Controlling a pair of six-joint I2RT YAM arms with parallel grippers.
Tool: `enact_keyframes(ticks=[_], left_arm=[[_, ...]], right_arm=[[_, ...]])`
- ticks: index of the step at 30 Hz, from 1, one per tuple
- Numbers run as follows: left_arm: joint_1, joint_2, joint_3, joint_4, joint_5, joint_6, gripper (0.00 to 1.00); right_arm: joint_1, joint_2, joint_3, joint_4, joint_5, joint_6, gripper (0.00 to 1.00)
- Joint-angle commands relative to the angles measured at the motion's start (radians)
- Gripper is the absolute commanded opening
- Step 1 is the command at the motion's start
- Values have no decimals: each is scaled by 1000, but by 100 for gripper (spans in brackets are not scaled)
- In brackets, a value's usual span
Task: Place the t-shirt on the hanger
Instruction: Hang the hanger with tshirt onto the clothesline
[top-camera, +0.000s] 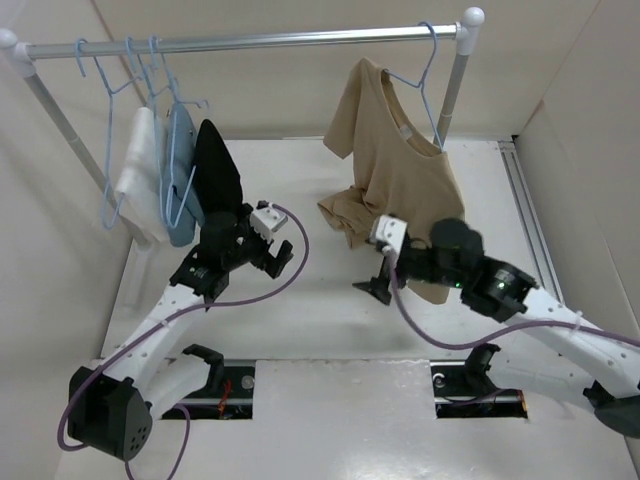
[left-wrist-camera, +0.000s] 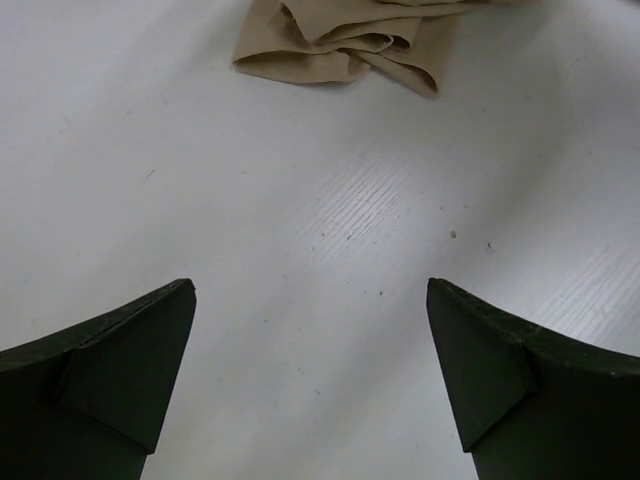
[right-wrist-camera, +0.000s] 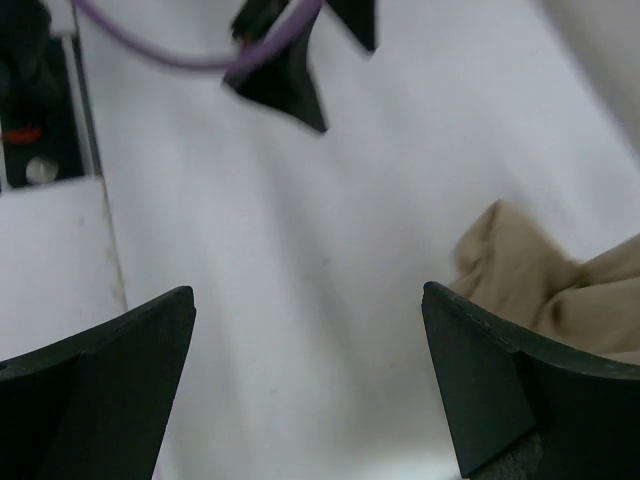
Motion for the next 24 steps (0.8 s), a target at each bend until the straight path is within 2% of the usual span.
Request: enact_keyframes(ticks=[1, 5, 8, 15, 16, 19, 21, 24], left_arm=[[-3, -47, -43, 69, -43, -1, 100], [-3, -77, -100, 108, -78, -1, 100], [-3, -87, -146, 149, -104, -1, 100], [7, -114, -235, 253, -187, -60, 100], [7, -114, -244, 264, -211, -74, 100], [17, -136, -295, 319, -311, -125, 100], [26, -146, -320, 329, -333, -125, 100], [35, -157, -347, 364, -342, -148, 100]], right_arm=[[80, -14, -103, 22, 84, -10, 100], [148, -59, -285, 123, 211, 22, 100], [148, -80, -407, 229, 289, 102, 100], [148, -109, -476, 292, 528, 358, 100], [148, -109, -487, 292, 551, 451, 100], [148, -109, -501, 283, 569, 537, 100], [148, -99, -501, 260, 536, 565, 100], [148, -99, -510, 191, 588, 652, 100]])
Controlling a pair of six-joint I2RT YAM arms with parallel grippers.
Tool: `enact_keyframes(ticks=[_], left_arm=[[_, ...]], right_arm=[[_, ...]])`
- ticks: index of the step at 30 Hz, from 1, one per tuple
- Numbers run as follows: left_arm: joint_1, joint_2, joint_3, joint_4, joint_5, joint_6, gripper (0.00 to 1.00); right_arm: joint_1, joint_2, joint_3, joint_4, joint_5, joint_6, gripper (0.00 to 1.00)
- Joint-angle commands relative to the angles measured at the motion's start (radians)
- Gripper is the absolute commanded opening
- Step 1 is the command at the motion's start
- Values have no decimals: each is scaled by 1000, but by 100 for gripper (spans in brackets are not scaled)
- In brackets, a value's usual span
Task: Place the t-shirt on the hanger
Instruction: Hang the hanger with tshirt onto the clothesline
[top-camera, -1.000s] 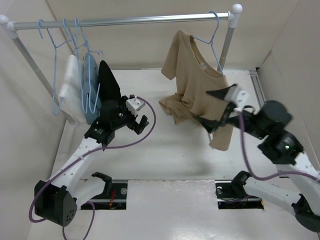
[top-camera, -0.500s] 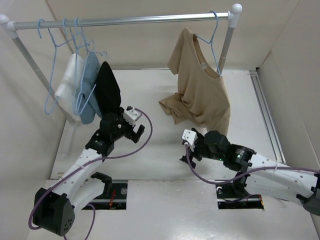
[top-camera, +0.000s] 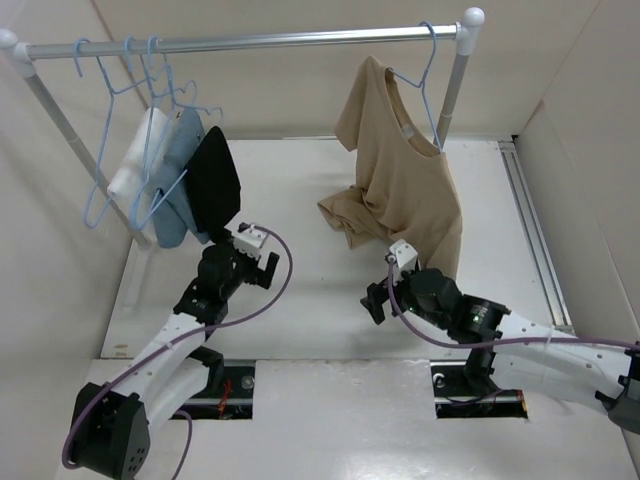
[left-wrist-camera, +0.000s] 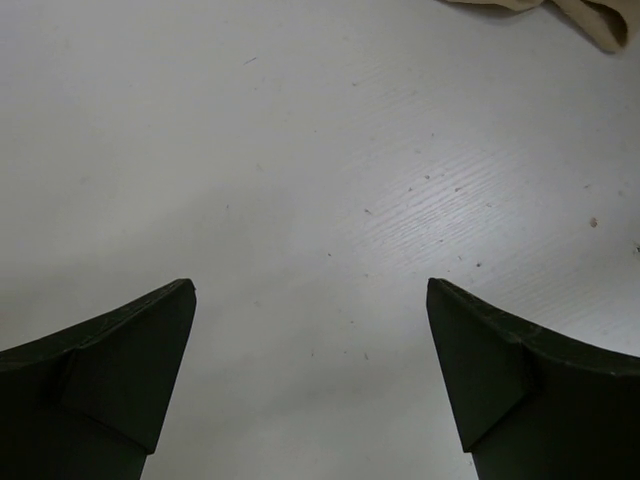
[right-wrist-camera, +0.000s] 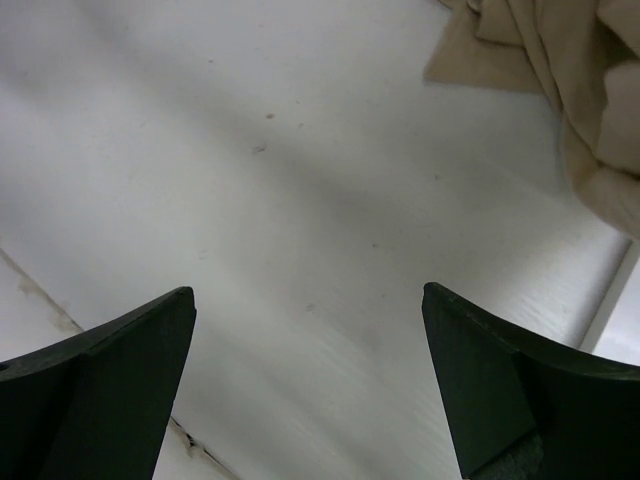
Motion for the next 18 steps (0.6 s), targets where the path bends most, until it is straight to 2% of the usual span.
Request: enact_keyframes(ticks=[1, 3, 5, 10, 18], left_arm=[[14, -23, -30, 104, -53, -50, 100], [14, -23, -39, 118, -53, -59, 100], [24, -23, -40, 118, -27, -59, 100], [55, -33, -49, 128, 4, -80, 100], [74, -33, -49, 128, 23, -80, 100]], right_arm=[[4, -5, -11, -52, 130, 169, 100], [4, 19, 27, -162, 182, 248, 100], [4, 19, 37, -193, 195, 262, 100], [4, -2, 14, -152, 161, 252, 100], [4, -63, 1, -175, 248, 287, 100]])
